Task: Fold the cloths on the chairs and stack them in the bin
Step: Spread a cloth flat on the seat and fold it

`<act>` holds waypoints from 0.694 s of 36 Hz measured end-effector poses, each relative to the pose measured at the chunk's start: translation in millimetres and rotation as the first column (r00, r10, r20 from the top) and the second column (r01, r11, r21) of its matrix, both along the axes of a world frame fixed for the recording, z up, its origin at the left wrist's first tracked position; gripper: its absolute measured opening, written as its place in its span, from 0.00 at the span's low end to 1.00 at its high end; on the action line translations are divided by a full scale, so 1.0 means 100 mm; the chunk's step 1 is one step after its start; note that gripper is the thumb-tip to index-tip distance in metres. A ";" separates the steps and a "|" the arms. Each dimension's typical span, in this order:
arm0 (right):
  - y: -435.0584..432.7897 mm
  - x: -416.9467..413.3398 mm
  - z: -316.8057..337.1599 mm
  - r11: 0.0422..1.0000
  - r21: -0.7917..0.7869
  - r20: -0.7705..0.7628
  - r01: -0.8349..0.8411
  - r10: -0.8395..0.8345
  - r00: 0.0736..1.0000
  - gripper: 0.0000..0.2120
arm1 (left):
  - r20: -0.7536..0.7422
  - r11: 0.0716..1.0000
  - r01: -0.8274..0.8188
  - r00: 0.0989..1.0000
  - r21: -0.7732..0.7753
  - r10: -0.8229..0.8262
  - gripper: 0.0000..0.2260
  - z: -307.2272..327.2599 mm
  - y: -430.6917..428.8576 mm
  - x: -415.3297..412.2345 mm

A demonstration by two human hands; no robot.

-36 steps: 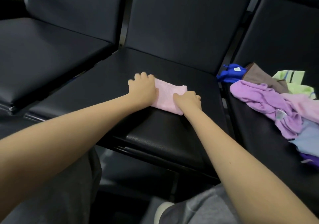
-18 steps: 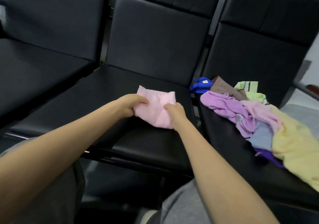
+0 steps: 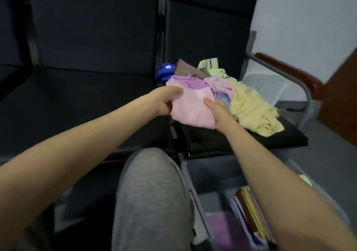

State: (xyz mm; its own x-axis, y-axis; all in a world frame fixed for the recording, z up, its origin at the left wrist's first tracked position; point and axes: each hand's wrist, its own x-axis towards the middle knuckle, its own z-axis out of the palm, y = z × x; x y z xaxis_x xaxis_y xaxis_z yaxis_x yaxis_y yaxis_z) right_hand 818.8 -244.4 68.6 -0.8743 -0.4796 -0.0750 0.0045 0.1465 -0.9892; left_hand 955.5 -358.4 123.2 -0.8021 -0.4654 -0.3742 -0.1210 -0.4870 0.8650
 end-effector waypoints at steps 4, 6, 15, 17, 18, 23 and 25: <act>0.72 -0.05 -0.03 0.999 -0.020 0.083 0.046 -0.045 0.996 0.16 | -0.024 0.988 0.138 0.990 0.074 -0.137 0.08 -0.09 0.62 -0.23; 1.11 -0.08 -0.10 0.998 0.007 0.139 0.060 -0.061 0.988 0.17 | 0.017 0.977 0.185 0.982 0.105 -0.188 0.08 -0.22 0.94 -0.32; 2.30 -0.02 -0.65 0.961 0.267 0.330 -0.075 -0.018 0.944 0.18 | 0.225 0.941 0.216 0.934 0.260 -0.277 0.10 -1.11 2.03 -0.35; 2.46 0.01 -0.84 0.951 0.273 0.415 -0.142 0.017 0.909 0.11 | 0.285 0.926 0.215 0.908 0.309 -0.306 0.10 -1.29 2.17 -0.28; 2.50 0.05 -0.92 0.946 0.281 0.460 -0.162 0.015 0.888 0.08 | 0.316 0.919 0.225 0.890 0.323 -0.329 0.10 -1.35 2.22 -0.22; 2.65 0.07 -1.39 0.893 0.414 0.540 -0.180 -0.081 0.838 0.12 | 0.461 0.885 0.317 0.764 0.342 -0.452 0.16 -1.58 2.38 -0.08; 2.62 0.14 -1.44 0.797 0.565 0.529 -0.212 -0.153 0.835 0.27 | 0.542 0.877 0.351 0.691 0.327 -0.478 0.13 -1.68 2.40 -0.04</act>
